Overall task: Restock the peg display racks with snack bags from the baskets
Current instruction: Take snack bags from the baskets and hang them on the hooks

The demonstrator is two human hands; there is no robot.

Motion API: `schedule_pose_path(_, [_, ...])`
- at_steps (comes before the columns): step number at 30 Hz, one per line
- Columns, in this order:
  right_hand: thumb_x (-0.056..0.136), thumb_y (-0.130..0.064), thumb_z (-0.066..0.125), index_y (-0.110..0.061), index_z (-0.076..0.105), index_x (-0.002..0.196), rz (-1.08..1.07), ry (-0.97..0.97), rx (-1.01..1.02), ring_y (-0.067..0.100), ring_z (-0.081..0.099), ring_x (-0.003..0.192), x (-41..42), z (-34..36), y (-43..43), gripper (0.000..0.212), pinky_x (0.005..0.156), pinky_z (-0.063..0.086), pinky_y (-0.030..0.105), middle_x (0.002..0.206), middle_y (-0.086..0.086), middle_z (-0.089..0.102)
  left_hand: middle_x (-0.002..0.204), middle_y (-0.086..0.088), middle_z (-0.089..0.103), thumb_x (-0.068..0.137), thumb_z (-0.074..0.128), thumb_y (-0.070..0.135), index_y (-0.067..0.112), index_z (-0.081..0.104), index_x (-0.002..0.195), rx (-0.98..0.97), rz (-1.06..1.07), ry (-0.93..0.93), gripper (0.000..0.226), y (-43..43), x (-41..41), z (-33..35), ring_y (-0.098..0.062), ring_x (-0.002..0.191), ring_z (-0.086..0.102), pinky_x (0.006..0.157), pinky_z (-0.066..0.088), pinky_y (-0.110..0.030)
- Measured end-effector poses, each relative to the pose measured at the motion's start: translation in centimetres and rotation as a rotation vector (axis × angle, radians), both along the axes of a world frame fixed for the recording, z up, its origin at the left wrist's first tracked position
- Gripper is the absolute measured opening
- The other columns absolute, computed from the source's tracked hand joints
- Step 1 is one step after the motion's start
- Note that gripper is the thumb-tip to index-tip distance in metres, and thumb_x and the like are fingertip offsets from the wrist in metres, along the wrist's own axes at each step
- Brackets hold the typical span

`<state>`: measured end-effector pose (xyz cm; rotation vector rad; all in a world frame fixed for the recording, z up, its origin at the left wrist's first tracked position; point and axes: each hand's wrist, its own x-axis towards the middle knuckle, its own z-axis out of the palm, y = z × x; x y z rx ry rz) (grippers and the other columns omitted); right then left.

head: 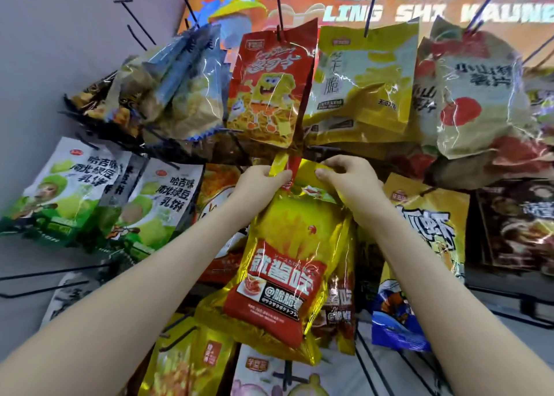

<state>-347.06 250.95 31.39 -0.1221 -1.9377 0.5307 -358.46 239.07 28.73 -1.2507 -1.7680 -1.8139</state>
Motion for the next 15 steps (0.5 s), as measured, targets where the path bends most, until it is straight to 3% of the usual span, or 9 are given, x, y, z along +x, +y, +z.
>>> schedule_pose_path(2, [0.087, -0.032, 0.067, -0.034, 0.067, 0.095, -0.029, -0.05, 0.019, 0.021, 0.049, 0.112, -0.2, 0.6, -0.4, 0.008, 0.099, 0.034, 0.041, 0.101, -0.01, 0.057, 0.086, -0.014, 0.071, 0.094, 0.058, 0.037, 0.007, 0.068, 0.083, 0.027, -0.009, -0.009, 0.033, 0.3, -0.2, -0.5, -0.031, 0.083, 0.067, 0.08, 0.054, -0.042])
schedule_pose_path(5, [0.084, -0.028, 0.069, -0.035, 0.068, 0.073, 0.008, -0.12, -0.017, 0.03, 0.054, 0.109, 0.3, 1.4, -0.5, 0.013, 0.098, 0.041, 0.052, 0.099, -0.006, 0.063, 0.071, -0.009, 0.063, 0.094, 0.058, 0.038, 0.013, 0.059, 0.071, 0.049, -0.009, -0.045, 0.034, 0.7, 0.0, -1.0, -0.025, 0.07, 0.062, 0.066, 0.046, -0.033])
schedule_pose_path(8, [0.089, -0.016, 0.065, -0.026, 0.068, 0.089, 0.085, -0.174, -0.085, 0.027, 0.06, 0.104, 0.7, 1.4, -0.2, 0.011, 0.093, 0.049, 0.044, 0.107, 0.005, 0.065, 0.081, -0.008, 0.072, 0.092, 0.06, 0.04, 0.017, 0.068, 0.08, 0.061, -0.046, -0.081, 0.028, 0.8, 0.0, -1.3, -0.024, 0.077, 0.069, 0.075, 0.056, -0.041])
schedule_pose_path(11, [0.09, -0.015, 0.063, -0.028, 0.066, 0.088, 0.081, -0.163, -0.097, 0.027, 0.06, 0.102, 0.5, 1.4, -0.2, 0.014, 0.089, 0.052, 0.043, 0.109, 0.006, 0.064, 0.087, -0.009, 0.073, 0.092, 0.06, 0.04, 0.016, 0.071, 0.086, 0.055, -0.041, -0.081, 0.028, 0.6, 0.2, -1.1, -0.024, 0.083, 0.069, 0.081, 0.056, -0.043])
schedule_pose_path(15, [0.095, -0.009, 0.055, -0.021, 0.065, 0.098, 0.1, -0.129, -0.159, 0.024, 0.058, 0.099, 0.4, 1.4, -0.5, 0.017, 0.073, 0.05, 0.032, 0.111, 0.009, 0.062, 0.096, -0.017, 0.071, 0.093, 0.056, 0.042, 0.009, 0.069, 0.091, 0.055, -0.004, -0.089, 0.036, 0.6, 0.5, -0.5, -0.032, 0.09, 0.067, 0.085, 0.052, -0.047])
